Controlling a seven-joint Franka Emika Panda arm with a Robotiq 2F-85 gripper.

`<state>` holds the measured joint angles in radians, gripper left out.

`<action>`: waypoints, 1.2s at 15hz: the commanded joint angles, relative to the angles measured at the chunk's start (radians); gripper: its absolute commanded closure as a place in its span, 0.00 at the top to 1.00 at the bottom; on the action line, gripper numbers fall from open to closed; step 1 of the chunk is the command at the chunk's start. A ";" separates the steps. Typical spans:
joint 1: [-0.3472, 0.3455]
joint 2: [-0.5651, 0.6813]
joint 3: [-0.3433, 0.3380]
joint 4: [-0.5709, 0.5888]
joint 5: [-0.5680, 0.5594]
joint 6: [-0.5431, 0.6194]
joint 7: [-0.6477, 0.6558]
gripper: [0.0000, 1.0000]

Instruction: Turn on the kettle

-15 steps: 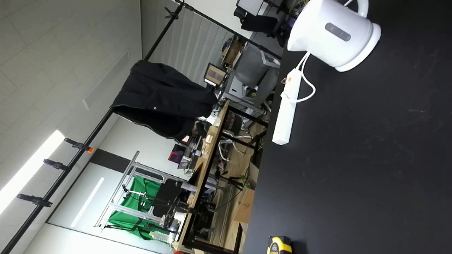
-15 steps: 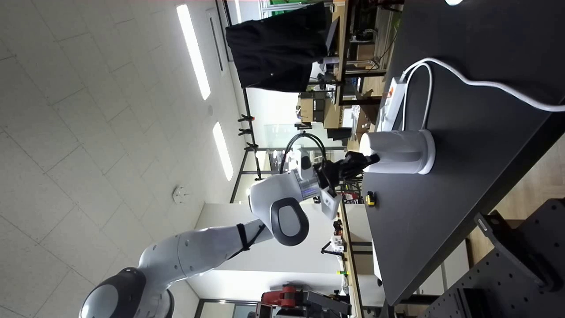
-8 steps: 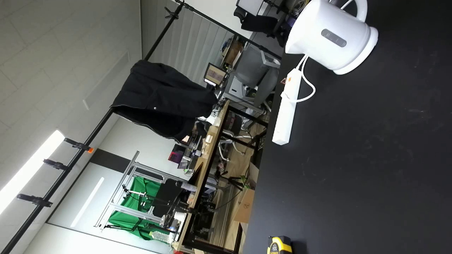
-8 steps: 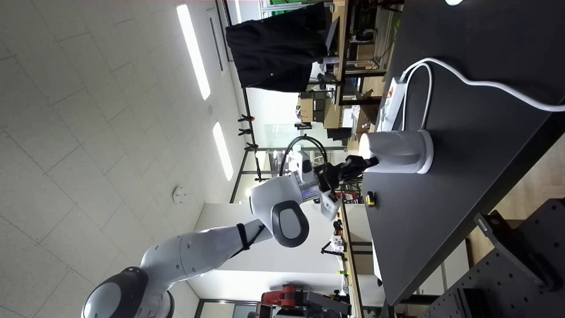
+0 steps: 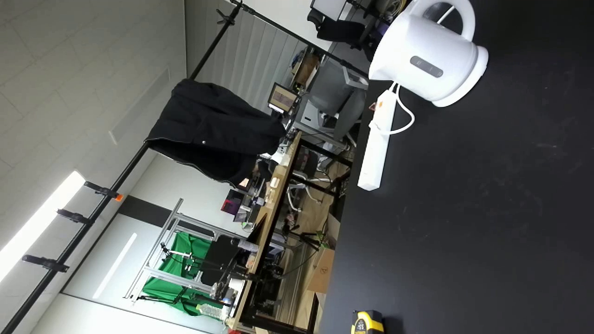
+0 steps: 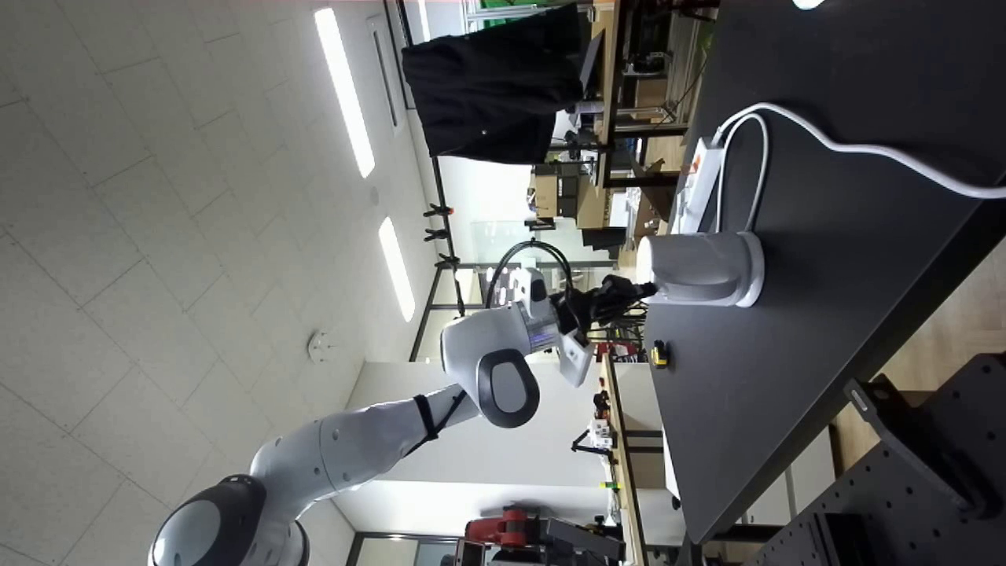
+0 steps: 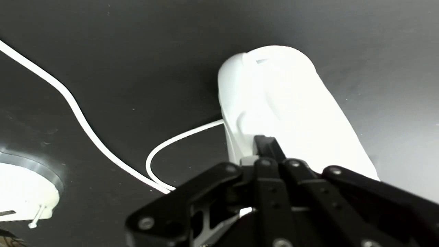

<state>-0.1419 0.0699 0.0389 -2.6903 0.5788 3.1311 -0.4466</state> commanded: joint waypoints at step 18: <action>-0.126 -0.183 -0.066 -0.019 -0.256 -0.383 -0.154 0.00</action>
<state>-0.2462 -0.0815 -0.0252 -2.6950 0.3929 2.7979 -0.6472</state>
